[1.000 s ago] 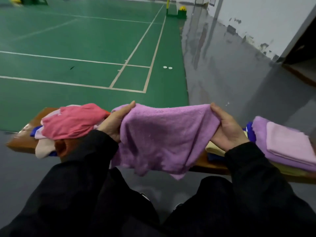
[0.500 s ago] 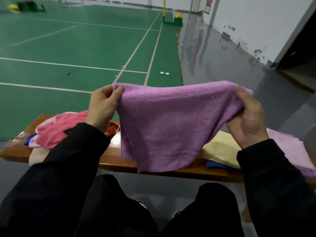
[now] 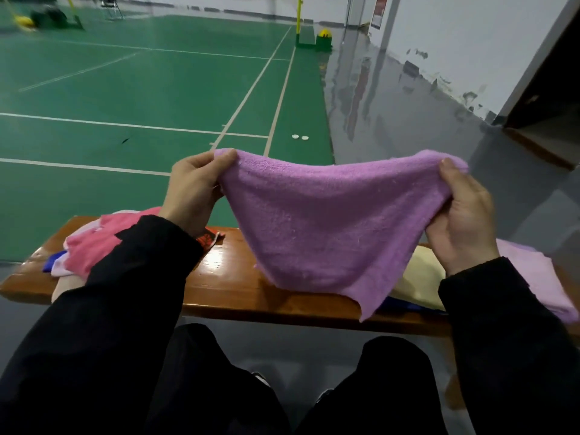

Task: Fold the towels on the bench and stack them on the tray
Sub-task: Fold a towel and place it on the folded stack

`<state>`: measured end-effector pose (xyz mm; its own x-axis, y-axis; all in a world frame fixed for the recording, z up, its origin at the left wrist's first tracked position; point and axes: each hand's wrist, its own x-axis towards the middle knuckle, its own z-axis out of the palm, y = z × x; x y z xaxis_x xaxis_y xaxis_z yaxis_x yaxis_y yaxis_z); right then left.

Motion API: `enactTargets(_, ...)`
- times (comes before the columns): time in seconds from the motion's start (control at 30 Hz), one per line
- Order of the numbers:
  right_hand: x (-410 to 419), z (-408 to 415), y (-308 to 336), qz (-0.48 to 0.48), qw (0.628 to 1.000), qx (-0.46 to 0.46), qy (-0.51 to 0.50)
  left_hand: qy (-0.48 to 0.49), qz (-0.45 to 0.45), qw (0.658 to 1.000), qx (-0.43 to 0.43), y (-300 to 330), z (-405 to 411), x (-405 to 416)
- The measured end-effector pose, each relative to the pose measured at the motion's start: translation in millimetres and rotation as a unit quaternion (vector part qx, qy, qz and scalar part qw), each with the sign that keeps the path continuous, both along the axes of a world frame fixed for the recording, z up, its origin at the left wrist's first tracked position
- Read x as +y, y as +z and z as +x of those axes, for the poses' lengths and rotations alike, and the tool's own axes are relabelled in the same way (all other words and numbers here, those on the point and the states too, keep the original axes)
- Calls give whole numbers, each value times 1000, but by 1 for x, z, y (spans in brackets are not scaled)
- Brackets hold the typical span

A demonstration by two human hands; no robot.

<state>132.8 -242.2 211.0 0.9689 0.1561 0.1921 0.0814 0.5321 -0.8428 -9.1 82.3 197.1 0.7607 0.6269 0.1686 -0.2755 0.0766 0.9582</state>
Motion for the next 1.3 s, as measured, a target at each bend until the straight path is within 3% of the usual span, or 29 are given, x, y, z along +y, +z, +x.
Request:
enactTargets(0.17, 0, 3, -1, -73, 995, -40, -61, 29, 11, 999, -31, -2, 1, 0)
enactTargets(0.37, 5, 9, -8, -67, 997, -2, -36, 182, 74, 980, -4, -13, 2, 11)
enactTargets(0.63, 51, 43, 38, -65, 997, -31, -13, 70, -66, 993, -63, 38, 26, 50)
enactTargets(0.8, 49, 50, 70, -24, 992, -118, 29, 34, -27, 988, -145, 83, 11, 53)
enactTargets(0.9, 26, 36, 42, -41, 989, -124, 69, 18, -14, 988, -150, 62, -22, 41)
enactTargets(1.0, -8, 6, -27, -163, 979, -104, 66, -5, -20, 995, -93, -15, -62, 18)
enactTargets(1.1, -42, -30, -111, -344, 932, -71, 87, 4, -85, 994, 62, -118, -108, -11)
enactTargets(1.2, -63, -56, -172, -410, 901, -32, 138, 8, -81, 980, 182, -182, -138, -37)
enactTargets(1.3, -70, -68, -196, -437, 887, -16, 147, -11, -80, 968, 237, -199, -148, -45)
